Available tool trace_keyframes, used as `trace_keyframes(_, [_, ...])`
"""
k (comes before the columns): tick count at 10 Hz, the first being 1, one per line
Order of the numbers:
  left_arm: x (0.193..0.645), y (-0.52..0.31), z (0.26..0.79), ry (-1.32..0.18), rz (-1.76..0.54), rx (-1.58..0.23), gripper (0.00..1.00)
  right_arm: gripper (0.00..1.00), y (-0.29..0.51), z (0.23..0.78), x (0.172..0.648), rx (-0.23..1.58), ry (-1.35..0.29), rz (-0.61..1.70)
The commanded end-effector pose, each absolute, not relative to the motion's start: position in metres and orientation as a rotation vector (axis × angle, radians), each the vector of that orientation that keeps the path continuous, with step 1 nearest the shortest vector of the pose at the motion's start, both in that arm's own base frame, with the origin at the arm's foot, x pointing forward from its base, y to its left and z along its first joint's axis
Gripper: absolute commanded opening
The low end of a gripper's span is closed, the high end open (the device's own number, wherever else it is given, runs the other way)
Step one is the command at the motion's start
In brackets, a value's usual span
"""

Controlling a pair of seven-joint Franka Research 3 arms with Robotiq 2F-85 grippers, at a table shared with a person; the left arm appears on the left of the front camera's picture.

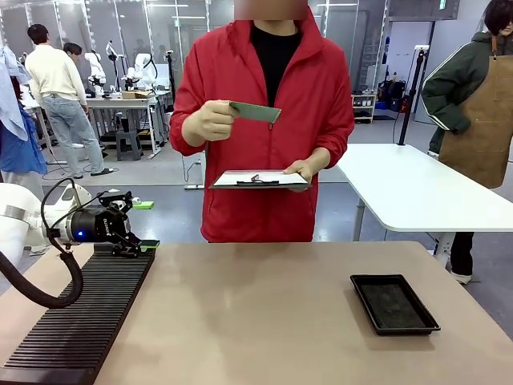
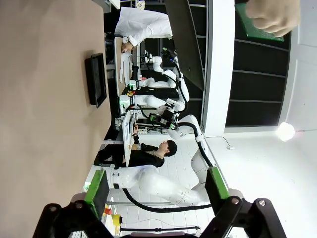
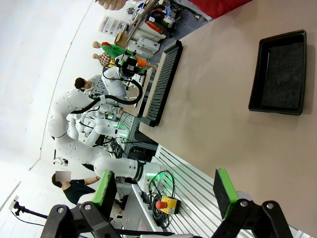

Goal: Inspect the PCB.
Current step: Pick up the Blank PCB that the human is holding.

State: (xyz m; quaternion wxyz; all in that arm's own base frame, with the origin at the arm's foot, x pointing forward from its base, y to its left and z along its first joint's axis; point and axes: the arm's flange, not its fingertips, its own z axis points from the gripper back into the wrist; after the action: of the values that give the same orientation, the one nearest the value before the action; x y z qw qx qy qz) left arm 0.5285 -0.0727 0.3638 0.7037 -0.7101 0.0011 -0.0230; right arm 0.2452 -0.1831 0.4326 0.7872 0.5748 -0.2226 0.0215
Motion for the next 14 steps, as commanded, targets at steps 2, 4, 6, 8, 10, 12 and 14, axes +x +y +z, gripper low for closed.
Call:
trace_keyframes(2, [0.528, -0.073, 0.364, 0.004, -0.051, -1.580, 1.00, 1.00, -0.184, 0.433, 0.245, 1.246, -0.490, 0.051])
trace_keyframes(4, [0.528, -0.073, 0.364, 0.004, -0.051, -1.580, 1.00, 1.00, -0.184, 0.433, 0.245, 1.246, -0.490, 0.051])
trace_keyframes(6, [0.528, -0.073, 0.364, 0.004, -0.051, -1.580, 1.00, 1.00, -0.184, 0.433, 0.245, 1.246, -0.490, 0.051])
trace_keyframes(8, [0.528, -0.073, 0.364, 0.004, -0.051, -1.580, 1.00, 1.00, -0.184, 0.433, 0.245, 1.246, -0.490, 0.051])
trace_keyframes(10, [0.529, -0.073, 0.364, 0.002, -0.051, -1.580, 1.00, 1.00, -0.184, 0.433, 0.245, 1.246, -0.490, 0.051])
trace_keyframes(12, [0.507, -0.054, 0.375, 0.032, -0.055, -1.648, 1.00, 1.00, -0.184, 0.433, 0.245, 1.246, -0.490, 0.051])
trace_keyframes(14, [0.462, -0.009, 0.391, -0.005, -0.094, -1.654, 1.00, 1.00, -0.184, 0.433, 0.245, 1.246, -0.490, 0.051])
